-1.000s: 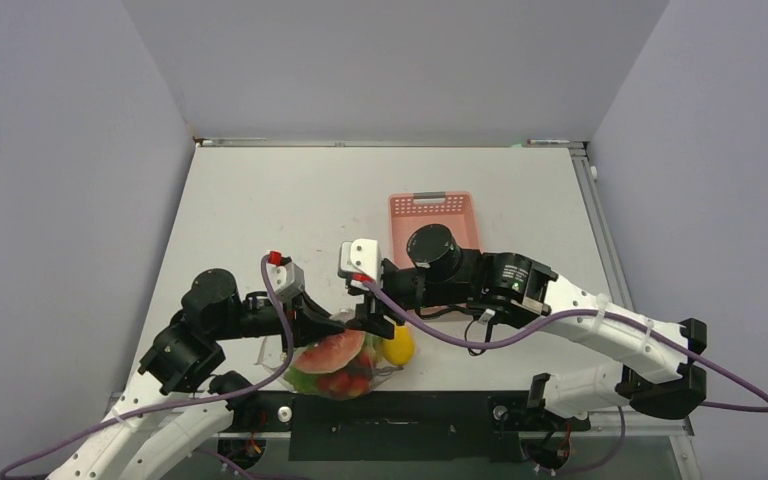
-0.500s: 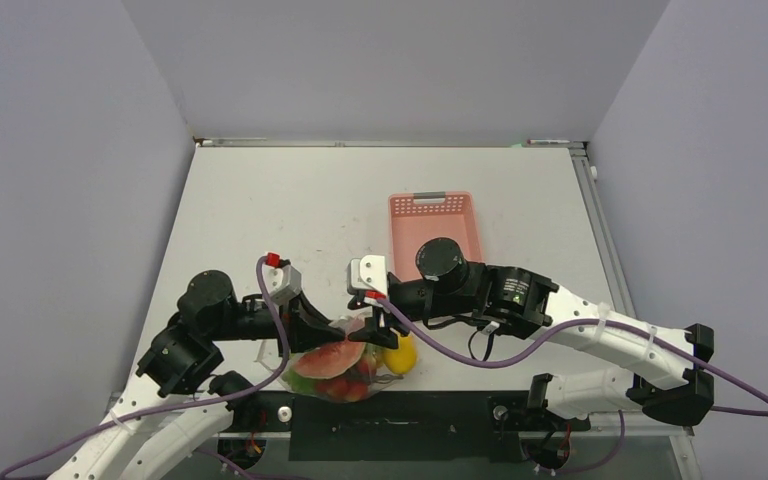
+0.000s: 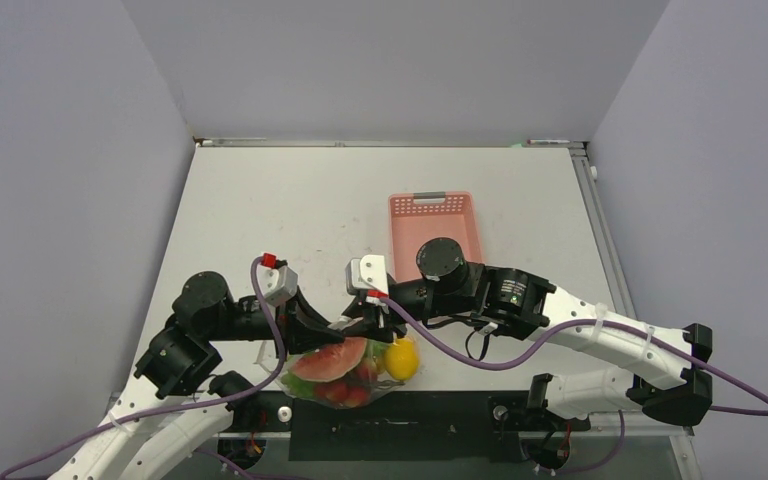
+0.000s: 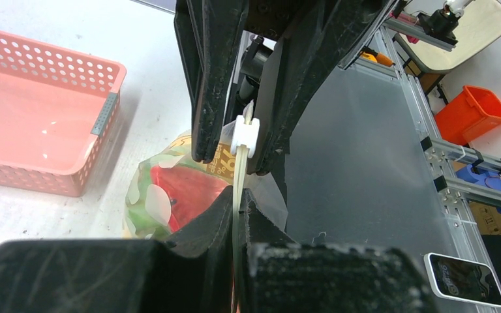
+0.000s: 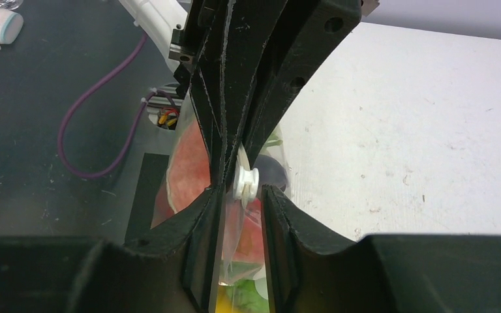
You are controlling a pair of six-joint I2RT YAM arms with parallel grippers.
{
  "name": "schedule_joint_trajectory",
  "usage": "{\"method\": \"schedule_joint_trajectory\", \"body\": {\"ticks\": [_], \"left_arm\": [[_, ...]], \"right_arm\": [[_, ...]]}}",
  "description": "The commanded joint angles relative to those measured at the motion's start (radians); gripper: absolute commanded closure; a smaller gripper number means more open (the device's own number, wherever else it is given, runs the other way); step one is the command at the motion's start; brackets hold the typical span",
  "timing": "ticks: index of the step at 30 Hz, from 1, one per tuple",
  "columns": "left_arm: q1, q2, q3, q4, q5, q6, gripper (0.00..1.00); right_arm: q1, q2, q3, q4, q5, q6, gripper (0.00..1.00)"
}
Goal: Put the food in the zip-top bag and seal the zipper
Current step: Zip the zipper food storage bag at the center of the board.
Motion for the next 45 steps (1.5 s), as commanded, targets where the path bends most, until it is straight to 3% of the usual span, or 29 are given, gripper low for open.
{"method": "schedule_joint_trajectory", "body": {"ticks": [1,15,20,24,37,43,45], "left_arm": [[-0.003,-0.013,0.065,0.106,0.031,-0.012,1.00],[-0.003,-0.020,0.071,0.114,0.032,-0.019,1.00],[-0.003,-0.017,0.069,0.122,0.034,-0.024,1.00],[-0.002,-0.017,0.066,0.124,0.034,-0.025,1.00],[-0.002,-0.005,0.049,0.084,0.025,-0.009,1.00],[-0.002,-0.007,0.055,0.038,0.011,0.027,0.89],[-0.001,-0.008,0.058,0.024,0.006,0.036,0.80]], "right_arm": [[0.008,0.000,-0.001,0.061,-0.039,0.012,0.73],[0.007,-0.006,-0.025,0.068,-0.035,0.020,0.74],[0.008,-0.011,-0.031,0.081,-0.043,0.026,0.82],[0.007,-0.011,-0.030,0.084,-0.045,0.024,0.94],[0.008,-0.033,-0.030,0.099,0.000,0.038,0.95],[0.008,-0.029,-0.014,0.078,0.026,0.052,0.95],[0.008,-0.028,-0.010,0.070,0.025,0.056,0.95]]}}
